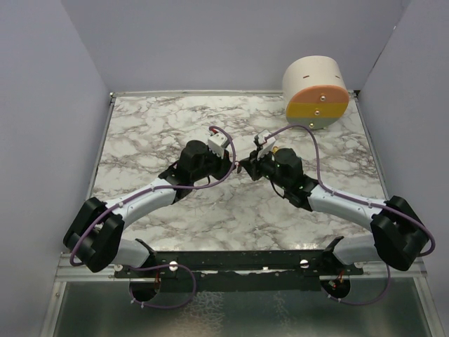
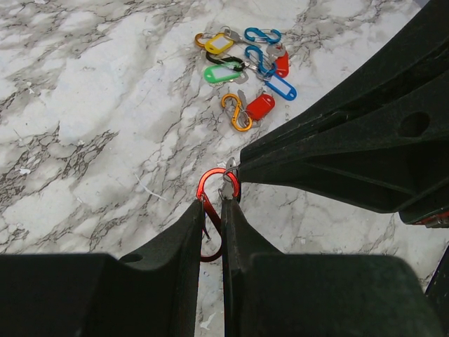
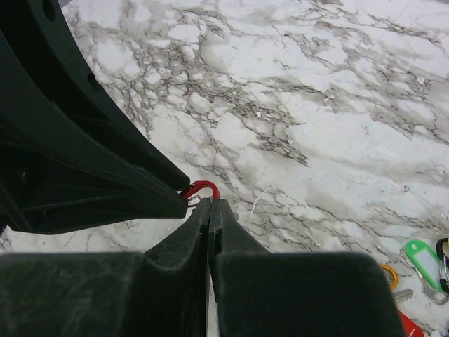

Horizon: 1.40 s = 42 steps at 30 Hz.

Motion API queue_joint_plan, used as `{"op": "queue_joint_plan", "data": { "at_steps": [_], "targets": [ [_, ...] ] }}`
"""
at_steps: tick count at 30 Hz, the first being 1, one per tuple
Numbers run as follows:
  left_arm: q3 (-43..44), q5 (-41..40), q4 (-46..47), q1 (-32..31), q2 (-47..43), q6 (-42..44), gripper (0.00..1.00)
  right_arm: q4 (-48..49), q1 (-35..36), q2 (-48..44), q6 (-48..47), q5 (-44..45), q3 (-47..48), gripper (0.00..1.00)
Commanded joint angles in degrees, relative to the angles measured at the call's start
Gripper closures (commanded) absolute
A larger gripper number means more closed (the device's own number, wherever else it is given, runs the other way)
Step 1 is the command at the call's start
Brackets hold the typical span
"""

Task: Put the keys on the keyring

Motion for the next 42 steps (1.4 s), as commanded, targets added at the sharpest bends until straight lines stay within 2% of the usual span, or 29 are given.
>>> {"op": "queue_joint_plan", "data": {
  "at_steps": [1, 3, 4, 6, 8, 10, 12, 17, 24, 30, 36, 42],
  "targets": [
    [0.46, 0.22, 0.33, -0.09, 0.42, -0.53, 1.0, 1.72, -0.59, -1.69, 0.12, 1.38, -0.62, 0.99],
    [0.55, -0.42, 0.32, -0.07, 0.4, -0.81, 1.0, 1.73, -0.63, -1.69, 0.12, 1.37, -0.64, 0.99],
    [0.57, -0.61, 0.27, -0.08, 0.34, -0.99, 0.95, 1.73, -0.66, -1.69, 0.12, 1.27, -0.62, 0.99],
    [0.57, -1.09, 0.35, -0.08, 0.09, -1.34, 0.72, 1.73, -0.68, -1.74, 0.12, 1.41, -0.64, 0.99],
    [0.42, -1.97, 0.53, -0.09, -0.37, -1.82, 0.57, 1.64, -0.68, -1.77, 0.21, 1.45, -0.65, 0.99],
    [0.04, -3.29, 0.87, -0.15, -1.12, -2.39, 0.45, 1.51, -0.67, -1.86, 0.26, 1.77, -0.61, 0.99],
    [-0.4, -4.54, 1.31, -0.02, -2.07, -3.06, 0.38, 1.55, -0.76, -2.04, 0.23, 1.85, -0.68, 0.99],
    [-2.02, -8.84, 2.51, -0.07, -4.73, -5.12, 0.32, 1.26, -0.86, -2.29, 0.13, 2.25, -0.77, 0.99],
    [-5.06, -19.13, 1.97, -0.02, -9.35, -9.72, 0.23, 0.23, -0.98, -2.99, 0.16, 4.18, -0.75, 0.99],
    [-5.16, -26.72, -2.56, -0.01, -11.09, -12.53, 0.01, -1.96, -1.76, -2.48, 1.61, 10.33, -0.32, 0.99],
    [-6.37, -28.96, -2.57, -0.03, -12.12, -13.23, 0.01, 0.17, -4.61, 0.13, 2.24, 10.75, -0.98, 0.99],
    [-6.93, -29.09, -2.05, -0.01, -12.38, -13.55, 0.01, 3.25, -8.33, 6.5, 2.13, 8.54, 0.84, 0.99]
  ]
}}
